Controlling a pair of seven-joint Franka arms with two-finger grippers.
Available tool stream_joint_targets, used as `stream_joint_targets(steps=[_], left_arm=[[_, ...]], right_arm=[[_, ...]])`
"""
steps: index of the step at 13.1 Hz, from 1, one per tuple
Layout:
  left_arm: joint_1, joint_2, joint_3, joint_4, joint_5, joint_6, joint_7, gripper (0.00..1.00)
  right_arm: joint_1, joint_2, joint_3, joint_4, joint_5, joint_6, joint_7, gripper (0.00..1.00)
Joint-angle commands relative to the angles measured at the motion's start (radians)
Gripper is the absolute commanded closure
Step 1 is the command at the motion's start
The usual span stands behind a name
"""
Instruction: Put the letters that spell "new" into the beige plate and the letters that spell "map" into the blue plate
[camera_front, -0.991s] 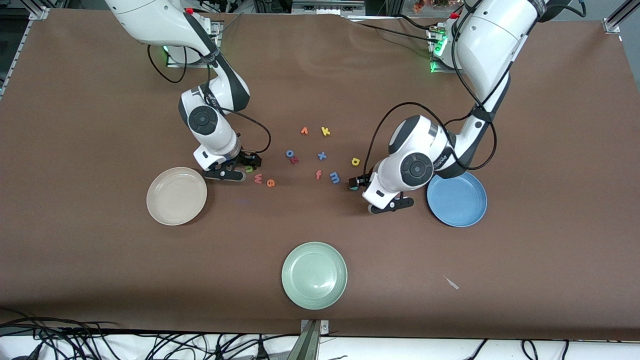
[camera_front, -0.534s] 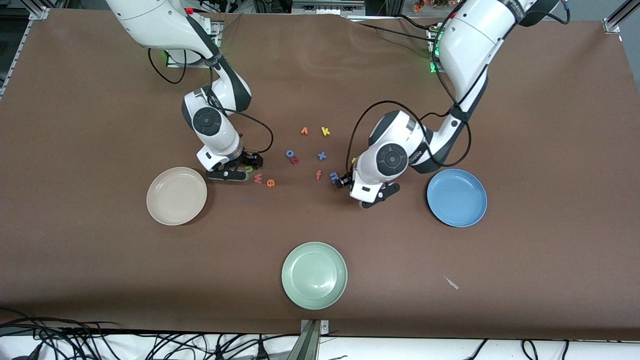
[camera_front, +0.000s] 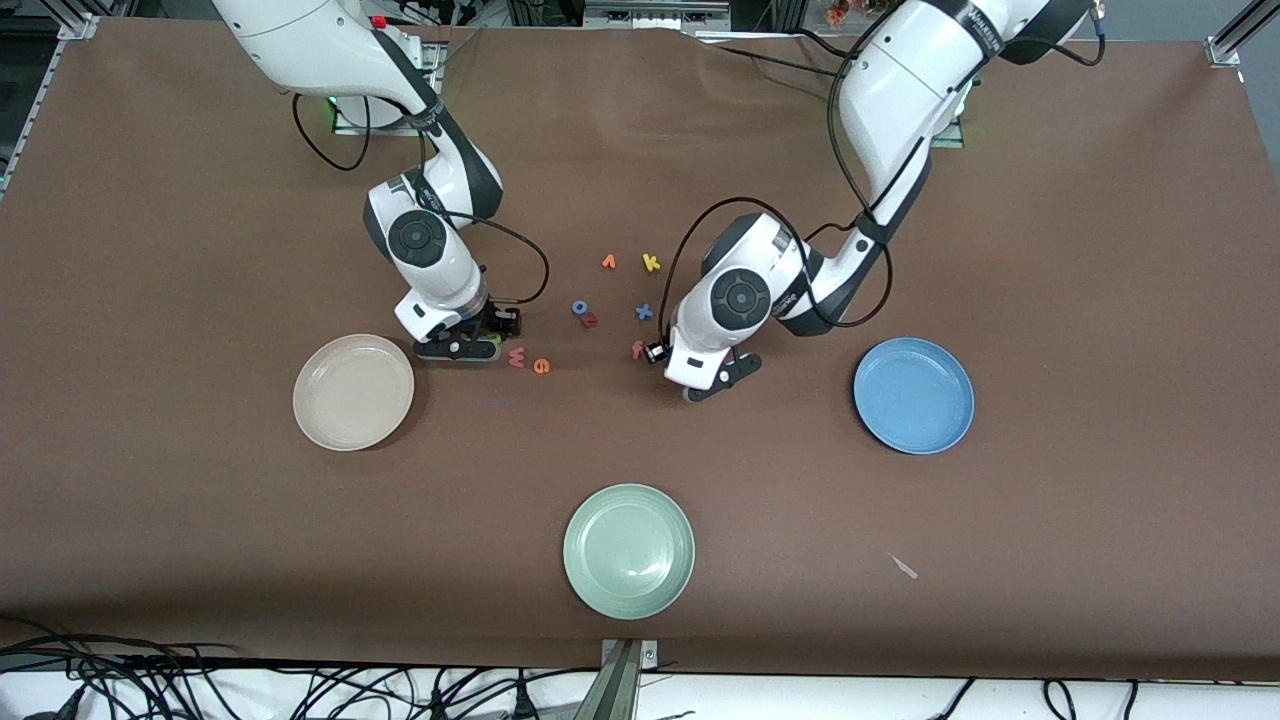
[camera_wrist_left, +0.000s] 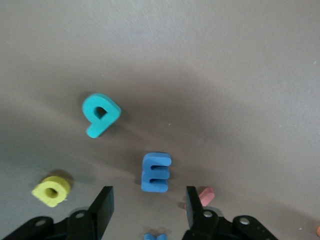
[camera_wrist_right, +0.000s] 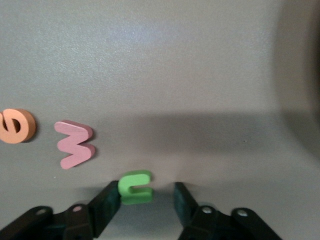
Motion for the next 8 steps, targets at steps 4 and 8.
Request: stream_joint_targets(steps=[4, 8], left_arm=[[-0.029, 0.036, 0.017, 0.013, 0.079, 0.022, 0.01, 0.37], [-0.014, 0.035, 0.015, 0.011, 0.104, 0.024, 0.014, 0.85]], right_arm=[[-0.009, 0.005, 0.005, -0.007, -0.023, 0.01, 0.002, 0.81], [-0.073, -0.071, 0.002, 0.035, -0.021, -0.124, -0.121, 0.83]])
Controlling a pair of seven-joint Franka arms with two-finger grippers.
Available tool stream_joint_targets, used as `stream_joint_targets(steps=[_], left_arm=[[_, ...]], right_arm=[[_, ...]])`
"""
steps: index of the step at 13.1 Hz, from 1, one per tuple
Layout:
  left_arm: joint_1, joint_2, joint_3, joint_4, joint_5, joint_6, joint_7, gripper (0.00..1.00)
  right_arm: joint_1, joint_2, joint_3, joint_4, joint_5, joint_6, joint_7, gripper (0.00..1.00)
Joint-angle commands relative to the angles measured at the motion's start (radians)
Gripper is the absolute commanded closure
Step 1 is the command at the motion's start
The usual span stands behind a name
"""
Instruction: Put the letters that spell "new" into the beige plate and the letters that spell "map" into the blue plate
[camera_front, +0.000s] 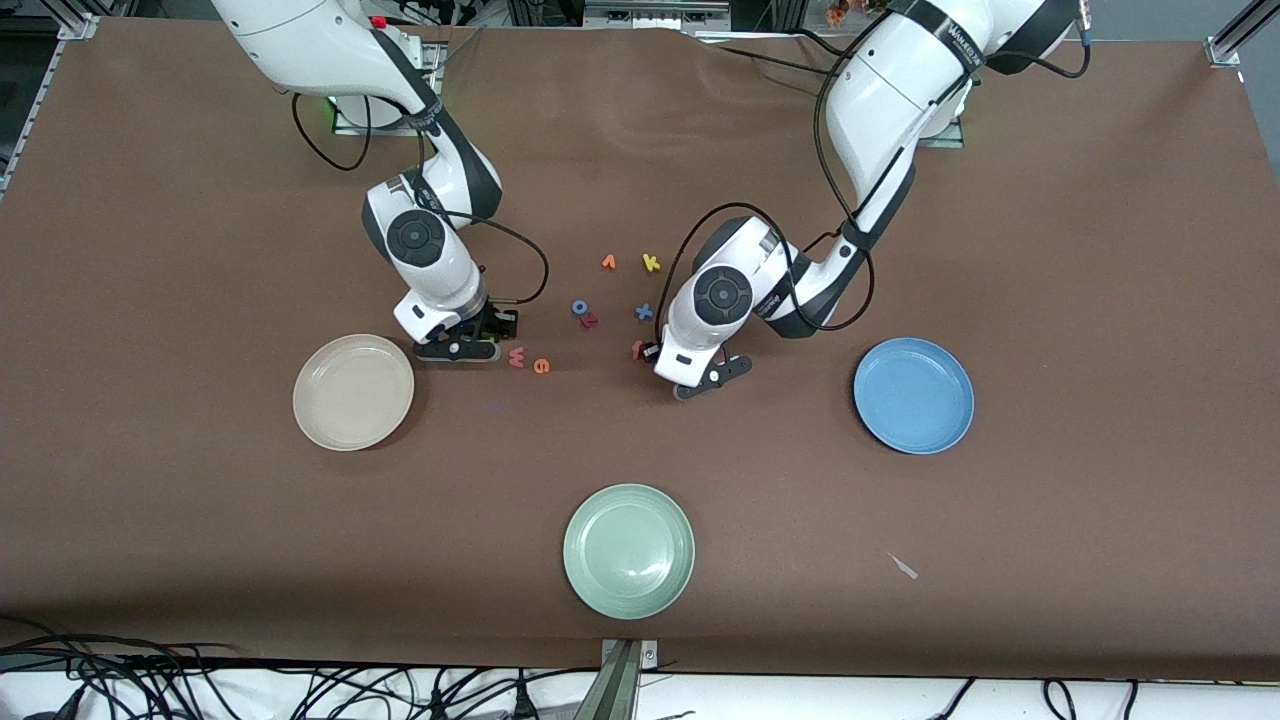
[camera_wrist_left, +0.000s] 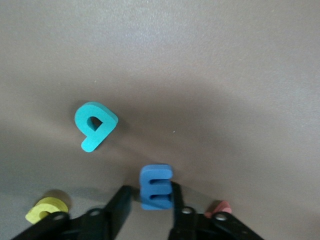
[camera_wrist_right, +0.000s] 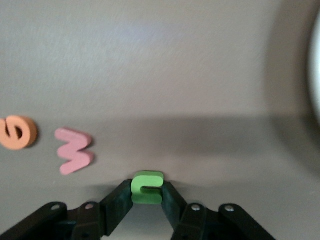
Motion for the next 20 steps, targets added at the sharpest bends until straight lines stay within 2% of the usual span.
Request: stream_joint_targets(steps=[1, 4, 7, 8, 10, 12, 16, 17, 18, 19, 20], left_arm=[[0.001, 0.001, 0.011, 0.007, 0.022, 0.0, 0.032, 0.87], [0.048, -0.049, 0.005, 0.016, 0.022, -0.128, 0.057, 0.87], [0.11, -0.126, 0.005, 0.013, 0.019, -0.314, 0.187, 0.87], [0.152, -0.155, 0.003, 0.013, 0.009, -0.375, 0.254, 0.87], [0.229, -0.185, 0.003, 0.008, 0.008, -0.477, 0.417, 0.87], [0.346, -0.176, 0.002, 0.005, -0.036, -0.493, 0.624, 0.87], [0.492, -0.148, 0.009, -0.047, -0.038, -0.487, 1.09, 0.85], [0.513, -0.128, 0.02, -0.048, -0.021, -0.483, 1.193, 0.81], [0.541, -0.122, 0.02, -0.048, -0.012, -0.479, 1.25, 0.66], [0.539, -0.12, 0.02, -0.047, -0.012, -0.479, 1.263, 0.59], [0.53, -0.12, 0.02, -0.044, -0.007, -0.479, 1.267, 0.29]], right_arm=[[-0.092, -0.084, 0.006, 0.047, -0.014, -0.175, -0.14, 0.83], [-0.201, -0.127, 0.006, 0.09, -0.012, -0.275, -0.356, 0.83], [-0.295, -0.117, 0.0, 0.09, -0.011, -0.265, -0.533, 0.81], [-0.303, -0.112, 0.0, 0.087, -0.005, -0.26, -0.536, 0.73], [-0.301, -0.11, 0.003, 0.085, 0.003, -0.26, -0.504, 0.46], [-0.3, -0.107, 0.031, 0.087, -0.002, -0.26, -0.403, 0.37], [-0.268, -0.074, 0.144, 0.092, -0.005, -0.208, -0.118, 0.33], [-0.236, -0.055, 0.147, 0.093, -0.006, -0.182, -0.055, 0.33], [-0.199, -0.028, 0.147, 0.116, -0.009, -0.162, 0.008, 0.33], [-0.161, 0.003, 0.147, 0.145, -0.014, -0.157, 0.065, 0.33], [-0.133, 0.026, 0.147, 0.173, -0.015, -0.159, 0.108, 0.33]])
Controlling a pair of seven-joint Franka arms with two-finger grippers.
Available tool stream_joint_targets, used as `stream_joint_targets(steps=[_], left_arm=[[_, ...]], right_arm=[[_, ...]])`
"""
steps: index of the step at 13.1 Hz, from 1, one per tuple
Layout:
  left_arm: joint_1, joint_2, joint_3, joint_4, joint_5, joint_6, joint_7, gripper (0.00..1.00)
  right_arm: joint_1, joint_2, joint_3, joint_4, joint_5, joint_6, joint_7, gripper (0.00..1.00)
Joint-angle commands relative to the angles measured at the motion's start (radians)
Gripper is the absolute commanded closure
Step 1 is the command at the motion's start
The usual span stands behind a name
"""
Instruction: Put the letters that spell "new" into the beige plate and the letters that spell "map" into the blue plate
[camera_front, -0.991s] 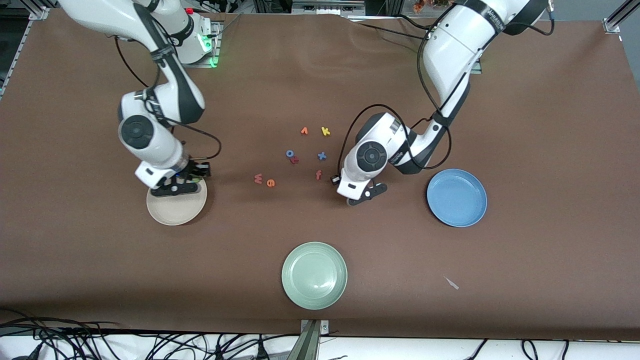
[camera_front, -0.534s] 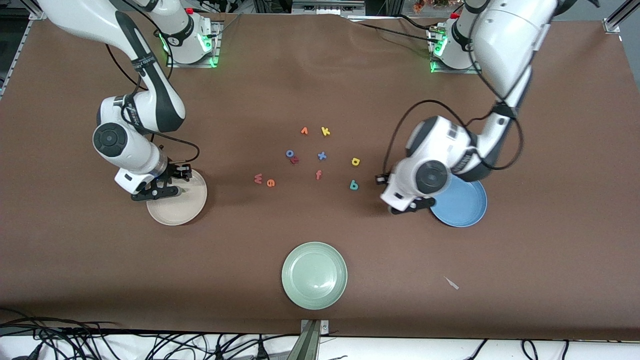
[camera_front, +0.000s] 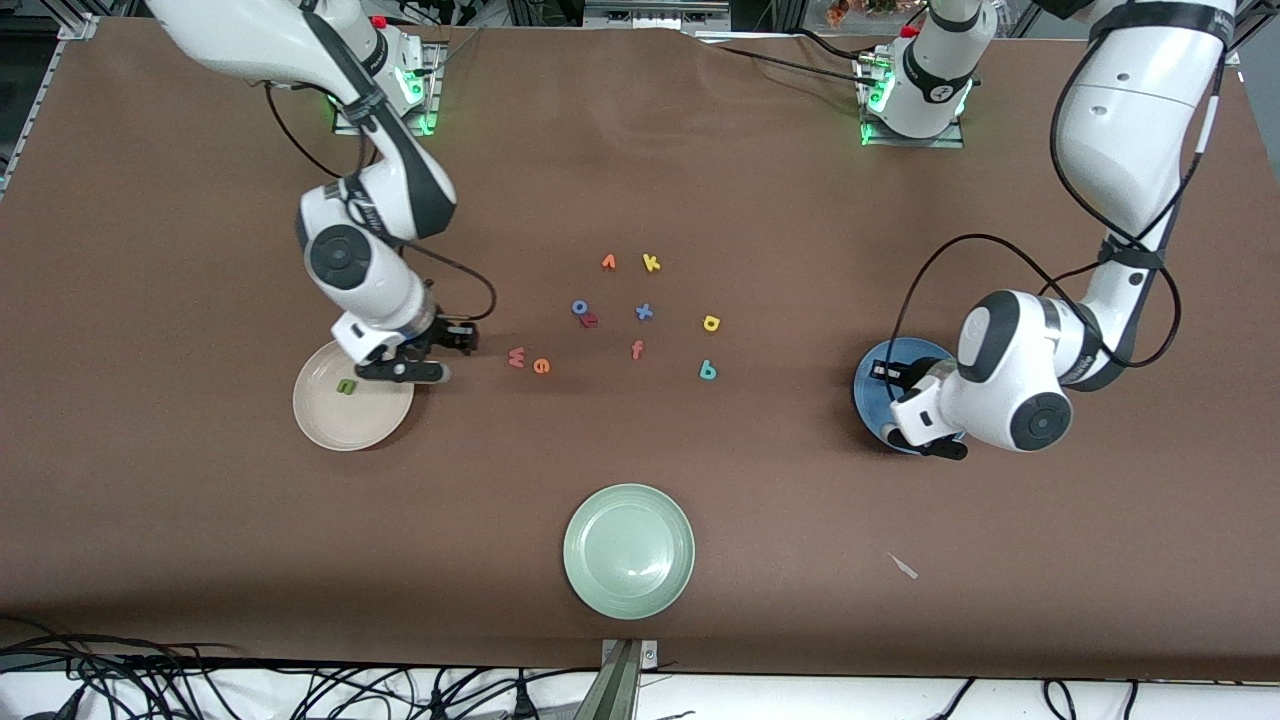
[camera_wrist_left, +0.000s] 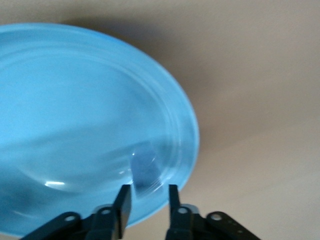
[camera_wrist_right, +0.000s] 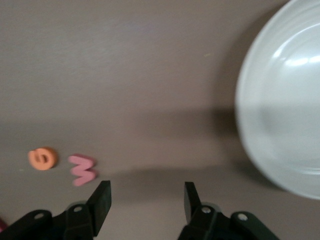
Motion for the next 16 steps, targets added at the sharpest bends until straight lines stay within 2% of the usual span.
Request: stream_joint_targets(steps=[1, 2, 4, 7, 9, 11, 13, 15, 16], left_arm=[[-0.032, -0.01, -0.009, 0.007, 0.026, 0.003, 0.042, 0.07], [-0.058, -0.013, -0.009, 0.016, 0.029, -0.004, 0.027, 0.0], [-0.093, -0.022, -0.016, 0.025, 0.03, -0.004, -0.042, 0.0], [-0.196, -0.002, -0.018, 0.084, 0.029, 0.014, -0.036, 0.0], [-0.266, 0.022, -0.016, 0.14, 0.027, 0.057, -0.054, 0.0], [-0.332, 0.038, -0.009, 0.151, 0.029, 0.136, -0.068, 0.0], [-0.369, 0.068, -0.009, 0.151, 0.02, 0.199, -0.144, 0.0], [-0.427, 0.088, -0.007, 0.151, 0.03, 0.273, -0.304, 0.0], [-0.449, 0.094, -0.006, 0.146, 0.035, 0.32, -0.374, 0.0]], right_arm=[[0.062, 0.075, -0.002, 0.073, -0.013, 0.007, 0.106, 0.33], [0.073, 0.088, -0.002, 0.073, -0.015, 0.028, 0.125, 0.33], [0.084, 0.114, -0.002, 0.071, -0.018, 0.068, 0.148, 0.33], [0.099, 0.143, -0.003, 0.071, -0.062, 0.1, 0.172, 0.33], [0.099, 0.151, -0.005, 0.071, -0.071, 0.107, 0.177, 0.33], [0.099, 0.155, -0.005, 0.071, -0.073, 0.12, 0.177, 0.35], [0.099, 0.161, -0.005, 0.073, -0.096, 0.126, 0.177, 0.46], [0.101, 0.166, -0.006, 0.073, -0.107, 0.136, 0.175, 0.57], [0.099, 0.164, -0.008, 0.073, -0.107, 0.137, 0.175, 0.59]])
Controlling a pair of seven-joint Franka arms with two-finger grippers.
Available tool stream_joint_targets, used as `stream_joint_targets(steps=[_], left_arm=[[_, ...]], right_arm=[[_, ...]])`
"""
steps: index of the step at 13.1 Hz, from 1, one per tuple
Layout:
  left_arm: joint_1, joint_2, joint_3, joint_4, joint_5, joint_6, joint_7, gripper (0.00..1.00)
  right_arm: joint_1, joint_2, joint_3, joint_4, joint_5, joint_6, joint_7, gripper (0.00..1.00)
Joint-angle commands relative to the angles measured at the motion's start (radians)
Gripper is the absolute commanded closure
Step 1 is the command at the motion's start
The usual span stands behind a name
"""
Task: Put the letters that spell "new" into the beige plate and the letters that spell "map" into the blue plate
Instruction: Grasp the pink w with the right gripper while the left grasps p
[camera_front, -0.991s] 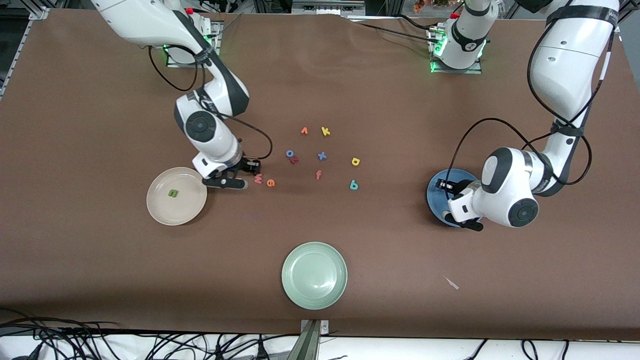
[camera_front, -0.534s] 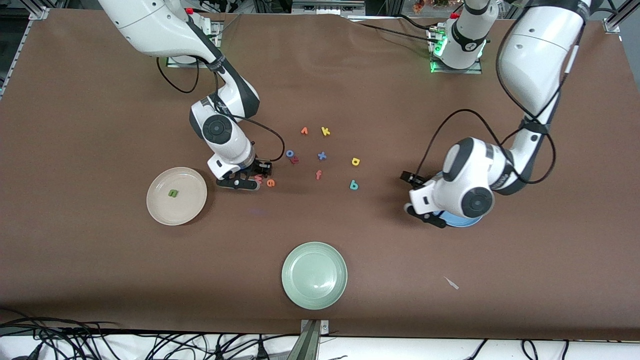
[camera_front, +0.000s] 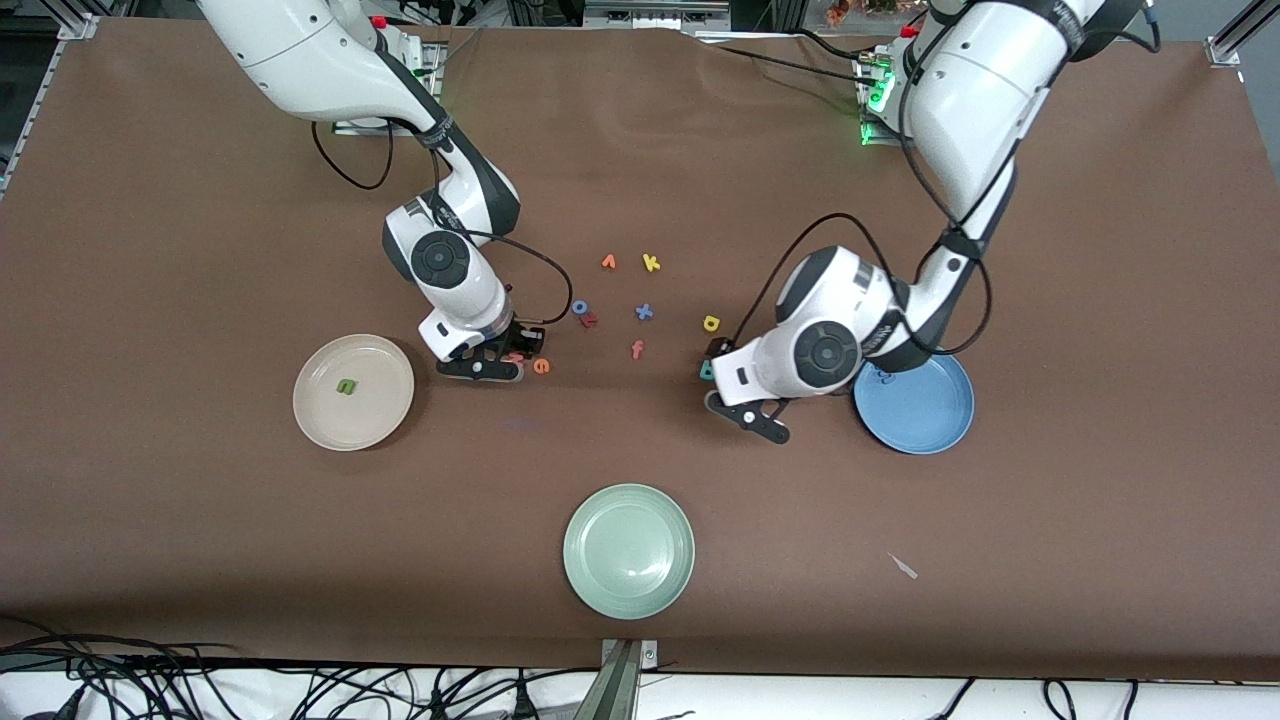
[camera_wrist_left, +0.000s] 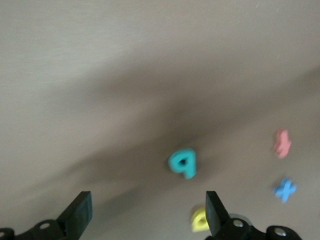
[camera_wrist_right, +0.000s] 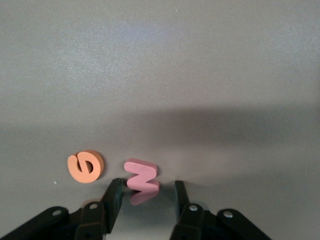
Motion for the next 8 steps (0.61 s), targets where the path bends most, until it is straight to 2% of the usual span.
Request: stream_joint_targets(steps=[1, 3, 4, 6, 8], left_arm=[[-0.075, 0.042, 0.019, 0.026, 0.056, 0.1, -0.165, 0.0], [-0.085, 0.057, 0.028, 0.026, 0.131, 0.115, -0.178, 0.0], [-0.086, 0.058, 0.028, 0.021, 0.137, 0.109, -0.176, 0.04], [-0.092, 0.054, 0.025, -0.017, 0.139, 0.112, -0.178, 0.26], [-0.105, 0.06, 0.027, -0.018, 0.139, 0.117, -0.178, 0.26]], right_arm=[[0.008, 0.021, -0.01, 0.021, -0.027, 0.015, 0.019, 0.66], [0.008, 0.013, -0.02, 0.021, -0.033, 0.013, 0.009, 0.88], [0.008, 0.004, -0.033, 0.021, -0.042, 0.01, -0.01, 0.97], [-0.004, -0.034, -0.05, 0.021, -0.042, -0.034, -0.065, 1.0], [-0.049, -0.081, -0.053, 0.021, -0.033, -0.106, -0.147, 1.0]])
